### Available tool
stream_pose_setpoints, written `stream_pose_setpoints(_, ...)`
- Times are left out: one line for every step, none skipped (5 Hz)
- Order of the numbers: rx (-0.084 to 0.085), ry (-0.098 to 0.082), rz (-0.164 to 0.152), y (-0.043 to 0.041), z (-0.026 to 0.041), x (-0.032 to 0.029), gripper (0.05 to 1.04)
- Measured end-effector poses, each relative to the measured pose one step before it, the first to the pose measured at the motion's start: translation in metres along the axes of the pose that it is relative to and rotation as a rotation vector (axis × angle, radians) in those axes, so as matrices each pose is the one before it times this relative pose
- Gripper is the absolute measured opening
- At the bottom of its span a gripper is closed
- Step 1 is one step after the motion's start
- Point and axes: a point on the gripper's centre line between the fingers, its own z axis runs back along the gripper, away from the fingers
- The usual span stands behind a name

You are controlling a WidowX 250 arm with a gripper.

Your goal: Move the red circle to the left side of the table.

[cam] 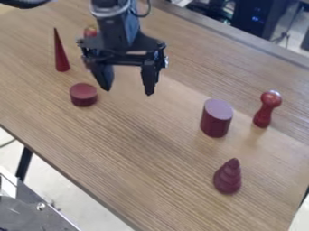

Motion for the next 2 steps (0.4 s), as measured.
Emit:
stream_pose_setpoints(0.0342, 0.0918, -0.005, -0.00039, -0.0181, -0.00694, 1.0)
stream_pose_setpoints(-0.0135, -0.0017, -0.0263, -0.00219, -0.00113, 0.00112, 1.0)
